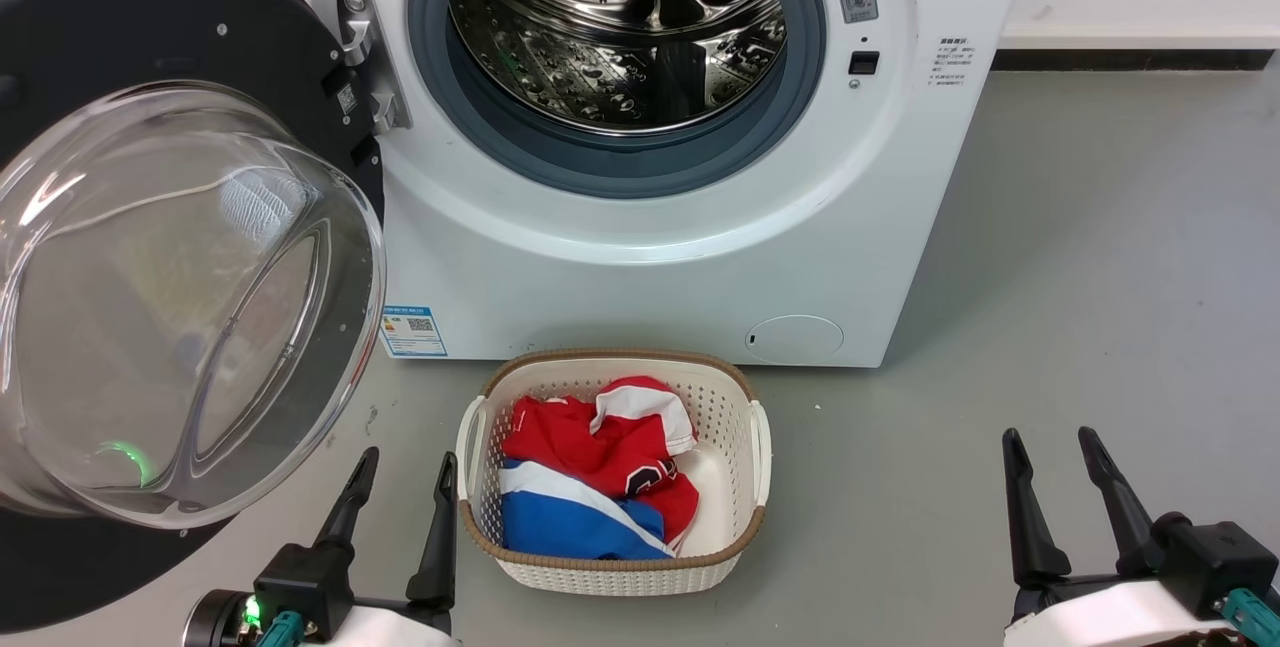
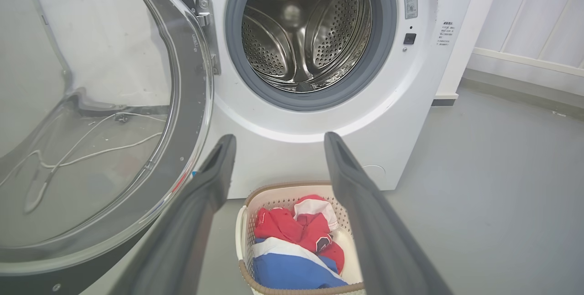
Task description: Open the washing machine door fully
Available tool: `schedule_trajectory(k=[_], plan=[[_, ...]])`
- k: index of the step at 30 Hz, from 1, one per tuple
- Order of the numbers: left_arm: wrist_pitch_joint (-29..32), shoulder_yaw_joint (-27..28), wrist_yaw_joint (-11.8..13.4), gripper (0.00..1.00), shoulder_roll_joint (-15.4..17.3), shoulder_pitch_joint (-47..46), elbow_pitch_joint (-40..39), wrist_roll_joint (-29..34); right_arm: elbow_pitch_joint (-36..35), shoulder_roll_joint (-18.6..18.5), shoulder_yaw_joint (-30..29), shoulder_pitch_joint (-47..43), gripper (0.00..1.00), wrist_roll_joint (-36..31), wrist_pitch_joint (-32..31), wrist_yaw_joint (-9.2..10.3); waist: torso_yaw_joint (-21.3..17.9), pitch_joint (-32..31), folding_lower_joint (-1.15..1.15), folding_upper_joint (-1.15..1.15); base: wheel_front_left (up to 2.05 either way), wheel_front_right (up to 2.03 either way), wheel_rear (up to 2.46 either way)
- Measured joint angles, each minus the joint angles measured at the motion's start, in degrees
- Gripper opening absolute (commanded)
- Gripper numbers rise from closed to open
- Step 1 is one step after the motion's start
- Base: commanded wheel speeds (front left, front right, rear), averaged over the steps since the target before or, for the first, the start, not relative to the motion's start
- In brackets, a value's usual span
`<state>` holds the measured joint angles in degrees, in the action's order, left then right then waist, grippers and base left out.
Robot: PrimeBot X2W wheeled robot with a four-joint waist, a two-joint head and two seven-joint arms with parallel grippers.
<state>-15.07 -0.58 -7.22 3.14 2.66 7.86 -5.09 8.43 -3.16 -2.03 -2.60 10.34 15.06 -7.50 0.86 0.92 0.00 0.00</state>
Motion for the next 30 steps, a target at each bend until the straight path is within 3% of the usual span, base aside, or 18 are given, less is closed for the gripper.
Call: schedule_trajectory(k=[30], plan=[[0.0,-0.5,0.1,1.00,-0.2,0.3,0.4,0.4,-0.4,0.1,-0.4,-0.1,1.00,-2.3,0.0,0.00,0.6,0.2,0.00,0.00,0.00,0.00,0.00]])
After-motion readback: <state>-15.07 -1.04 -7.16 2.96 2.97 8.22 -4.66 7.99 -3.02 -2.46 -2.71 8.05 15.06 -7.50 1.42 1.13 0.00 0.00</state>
